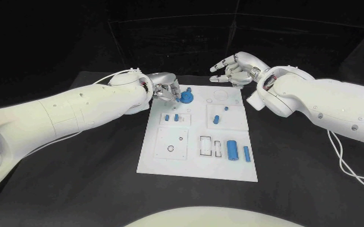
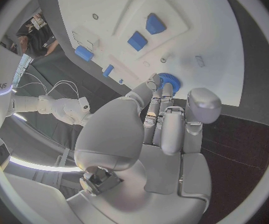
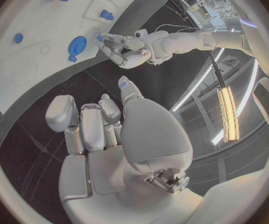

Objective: Assemble the parts on the task board

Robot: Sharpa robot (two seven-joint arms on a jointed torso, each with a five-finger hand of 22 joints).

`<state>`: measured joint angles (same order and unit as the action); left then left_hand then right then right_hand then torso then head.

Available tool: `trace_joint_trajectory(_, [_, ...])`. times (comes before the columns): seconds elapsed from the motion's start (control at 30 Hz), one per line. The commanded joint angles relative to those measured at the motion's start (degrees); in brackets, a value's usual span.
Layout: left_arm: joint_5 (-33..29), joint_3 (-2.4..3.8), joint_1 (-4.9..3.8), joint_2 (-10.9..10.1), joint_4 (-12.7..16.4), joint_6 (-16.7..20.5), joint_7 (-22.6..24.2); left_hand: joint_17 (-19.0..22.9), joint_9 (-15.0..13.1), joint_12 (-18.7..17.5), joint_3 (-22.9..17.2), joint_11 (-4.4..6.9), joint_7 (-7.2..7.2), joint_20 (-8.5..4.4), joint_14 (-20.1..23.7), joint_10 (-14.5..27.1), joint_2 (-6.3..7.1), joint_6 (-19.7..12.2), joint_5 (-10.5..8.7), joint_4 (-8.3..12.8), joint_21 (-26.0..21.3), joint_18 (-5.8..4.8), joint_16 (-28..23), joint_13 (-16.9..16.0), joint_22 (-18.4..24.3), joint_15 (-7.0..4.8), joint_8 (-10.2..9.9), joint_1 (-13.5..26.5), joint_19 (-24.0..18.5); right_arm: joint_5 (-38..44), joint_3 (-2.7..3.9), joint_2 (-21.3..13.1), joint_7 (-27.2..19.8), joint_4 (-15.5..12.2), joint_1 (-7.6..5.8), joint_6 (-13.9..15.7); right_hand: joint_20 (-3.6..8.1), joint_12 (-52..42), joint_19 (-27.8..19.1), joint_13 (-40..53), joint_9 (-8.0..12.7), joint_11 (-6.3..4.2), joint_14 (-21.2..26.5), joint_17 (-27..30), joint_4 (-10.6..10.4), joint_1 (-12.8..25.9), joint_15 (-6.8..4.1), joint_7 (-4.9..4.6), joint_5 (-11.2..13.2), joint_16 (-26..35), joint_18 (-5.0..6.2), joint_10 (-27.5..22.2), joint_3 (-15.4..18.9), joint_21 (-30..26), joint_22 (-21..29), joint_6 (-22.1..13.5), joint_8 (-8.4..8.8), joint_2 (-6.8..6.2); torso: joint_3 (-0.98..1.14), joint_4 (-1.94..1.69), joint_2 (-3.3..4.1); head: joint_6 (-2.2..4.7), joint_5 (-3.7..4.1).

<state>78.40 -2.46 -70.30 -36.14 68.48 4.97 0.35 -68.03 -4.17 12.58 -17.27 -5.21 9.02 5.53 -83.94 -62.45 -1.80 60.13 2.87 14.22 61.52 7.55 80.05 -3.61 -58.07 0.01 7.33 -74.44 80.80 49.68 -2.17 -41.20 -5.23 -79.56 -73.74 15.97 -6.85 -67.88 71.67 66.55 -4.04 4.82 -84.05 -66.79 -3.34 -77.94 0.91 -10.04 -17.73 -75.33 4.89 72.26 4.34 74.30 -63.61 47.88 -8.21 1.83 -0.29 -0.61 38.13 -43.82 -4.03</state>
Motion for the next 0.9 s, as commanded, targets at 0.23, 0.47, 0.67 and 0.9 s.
trace_joint_trajectory(0.23, [-0.4,-0.01,0.25,-1.1,1.1,-2.3,-1.3,0.1,0.1,-0.5,-0.4,0.04,0.07,0.0,-1.4,-0.5,-0.04,0.3,-0.16,0.0,0.3,-0.86,0.2,-0.1,-0.1,0.07,-0.4,0.8,0.1,-0.1,0.03,0.1,-0.3,0.1,-0.1,-0.2,0.12,-0.2,-0.1,0.0,0.0,0.08,-1.0,0.0,-0.1,-0.4,-0.5,-0.01,-0.3,0.4,1.03,-0.2,0.4,-0.3,0.1,0.0,-0.3,0.35,-0.02,0.06,0.03,-0.31,-0.25])
trace_joint_trajectory(0.47, [-0.3,-0.02,0.73,-0.9,0.5,-3.6,-1.6,0.3,0.2,-0.6,-0.5,0.04,0.06,0.01,-1.4,-0.5,0.15,0.3,-0.17,0.1,0.1,-0.82,0.2,-0.1,0.1,0.08,-0.5,0.8,0.0,-0.1,0.03,0.1,-0.4,0.1,-0.1,-0.2,0.12,-0.2,-0.1,0.0,0.0,0.08,-1.0,0.0,-0.1,-0.4,-0.5,-0.01,-0.3,0.4,1.03,-0.2,0.4,-0.3,0.1,0.0,-0.3,0.35,0.0,0.12,0.07,-0.29,-0.26])
trace_joint_trajectory(0.67, [-0.2,-0.02,1.07,-0.5,-0.1,-3.8,-1.7,0.4,0.2,-0.6,-0.5,0.03,0.07,0.02,-1.3,-0.6,0.22,0.3,-0.17,0.2,0.1,-0.81,0.1,-0.1,0.1,0.09,-0.5,0.8,0.0,-0.1,0.03,0.1,-0.4,0.2,-0.09,-0.3,0.12,-0.2,-0.1,0.0,0.0,0.08,-1.0,0.0,-0.1,-0.4,-0.5,-0.01,-0.3,0.4,1.03,-0.2,0.4,-0.3,0.1,0.0,-0.3,0.35,0.01,0.12,0.05,-0.39,-0.23])
trace_joint_trajectory(0.9, [-0.2,-0.02,1.23,-0.2,-0.3,-4.1,-1.8,0.4,0.2,-0.7,-0.5,0.03,0.07,0.02,-1.3,-0.6,0.24,0.3,-0.17,0.2,0.1,-0.82,0.1,-0.1,0.1,0.09,-0.6,0.8,0.0,-0.1,0.03,0.2,-0.4,0.2,-0.09,-0.3,0.12,-0.2,-0.1,0.0,0.0,0.08,-1.0,0.0,-0.1,-0.4,-0.5,-0.01,-0.3,0.4,1.03,-0.2,0.4,-0.3,0.1,0.0,-0.3,0.35,0.08,0.14,0.04,-0.46,-0.26])
